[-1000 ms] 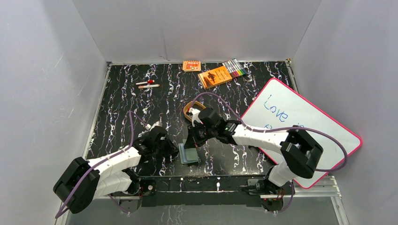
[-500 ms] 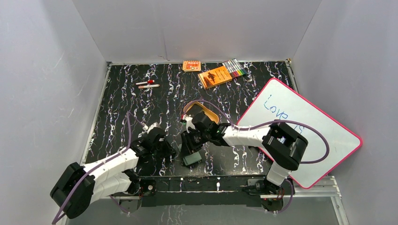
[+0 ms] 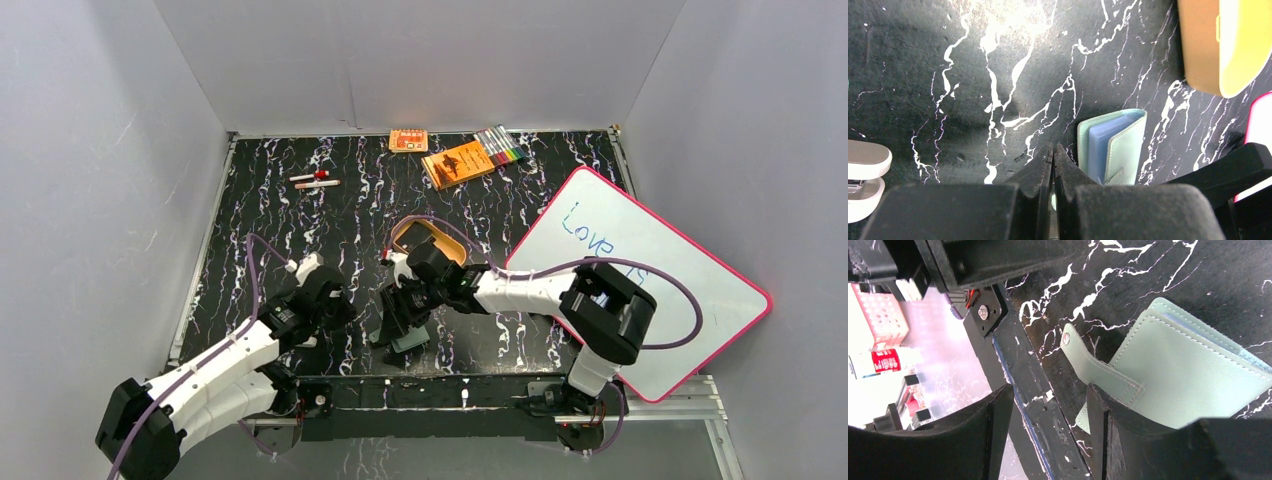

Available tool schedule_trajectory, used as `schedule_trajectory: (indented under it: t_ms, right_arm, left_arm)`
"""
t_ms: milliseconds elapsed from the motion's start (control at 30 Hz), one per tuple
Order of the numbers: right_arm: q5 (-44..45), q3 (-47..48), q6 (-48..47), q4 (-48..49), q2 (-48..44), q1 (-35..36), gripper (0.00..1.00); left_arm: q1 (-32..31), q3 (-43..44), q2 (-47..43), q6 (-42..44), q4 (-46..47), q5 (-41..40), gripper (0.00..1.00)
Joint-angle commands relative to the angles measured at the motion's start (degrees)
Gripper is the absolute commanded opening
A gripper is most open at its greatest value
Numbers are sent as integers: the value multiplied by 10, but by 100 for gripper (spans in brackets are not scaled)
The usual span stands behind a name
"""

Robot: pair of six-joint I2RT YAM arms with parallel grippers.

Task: Put the credit cards into the card holder
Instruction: Close the card holder at the center of the board, then pick up the card holder from the center of the board.

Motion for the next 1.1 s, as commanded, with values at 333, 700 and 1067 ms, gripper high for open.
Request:
schedule_trajectory:
  t_ms: [333,700,1067]
  right_arm:
    - [179,-17,-76,-130,-217,2,60]
    - [173,-19,-56,-103,-101,21,22]
    - [171,14,-57,-100,-5,28,19]
  left_arm:
    - [4,59,-23,22,-59,-59,0]
    - [4,42,-5,19,-30,-23,0]
    - [4,15,-14,8,-18,-6,0]
